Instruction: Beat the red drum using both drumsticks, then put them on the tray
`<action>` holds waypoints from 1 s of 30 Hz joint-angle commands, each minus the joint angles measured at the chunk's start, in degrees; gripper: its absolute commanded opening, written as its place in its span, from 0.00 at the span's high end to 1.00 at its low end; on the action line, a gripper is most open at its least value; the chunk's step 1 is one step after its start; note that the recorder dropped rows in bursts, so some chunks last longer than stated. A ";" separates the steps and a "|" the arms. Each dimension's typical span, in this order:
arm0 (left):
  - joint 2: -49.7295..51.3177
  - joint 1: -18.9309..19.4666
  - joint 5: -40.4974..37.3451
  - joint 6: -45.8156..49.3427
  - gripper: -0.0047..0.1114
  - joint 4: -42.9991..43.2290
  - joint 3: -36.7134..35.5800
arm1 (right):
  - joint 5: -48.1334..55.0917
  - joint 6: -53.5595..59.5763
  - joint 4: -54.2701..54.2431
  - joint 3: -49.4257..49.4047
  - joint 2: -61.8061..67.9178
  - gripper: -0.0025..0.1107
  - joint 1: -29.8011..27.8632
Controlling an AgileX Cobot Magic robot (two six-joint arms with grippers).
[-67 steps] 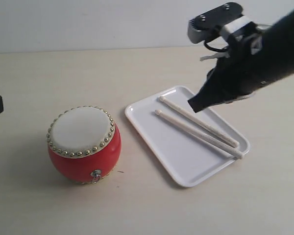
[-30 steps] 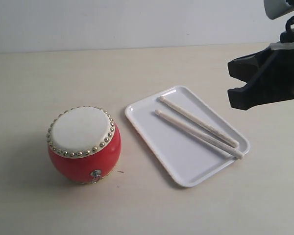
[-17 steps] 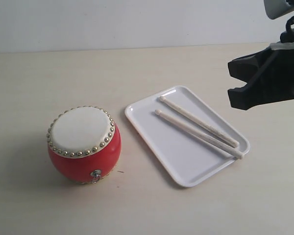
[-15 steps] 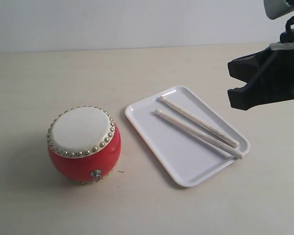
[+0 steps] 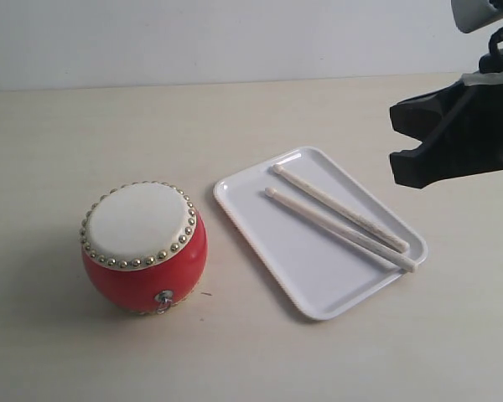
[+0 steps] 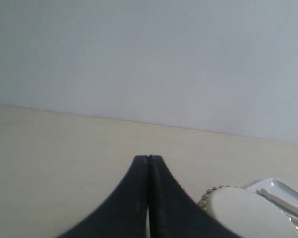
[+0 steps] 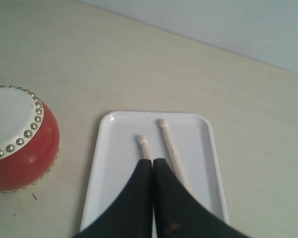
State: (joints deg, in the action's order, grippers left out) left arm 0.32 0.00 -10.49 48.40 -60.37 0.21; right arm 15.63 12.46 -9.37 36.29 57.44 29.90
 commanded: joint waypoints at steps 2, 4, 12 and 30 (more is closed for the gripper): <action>-0.32 0.06 2.95 0.35 0.96 -4.97 -0.21 | -0.78 0.32 -0.17 -0.32 -0.48 0.98 0.14; -0.32 0.06 2.95 0.65 0.96 -4.79 -0.21 | -0.78 0.32 -0.17 -0.32 -0.48 0.98 0.14; -0.32 0.06 9.08 -1.07 0.96 -7.36 -0.21 | -0.78 0.32 -0.17 -0.32 -0.48 0.98 0.14; -0.32 0.06 6.69 -49.43 0.96 59.63 -0.21 | -2.08 -0.07 -1.17 -0.32 -0.48 0.98 0.14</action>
State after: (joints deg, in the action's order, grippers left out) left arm 0.32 0.00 -6.87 0.74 -1.27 0.21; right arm 14.35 12.46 -10.53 36.29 57.44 29.90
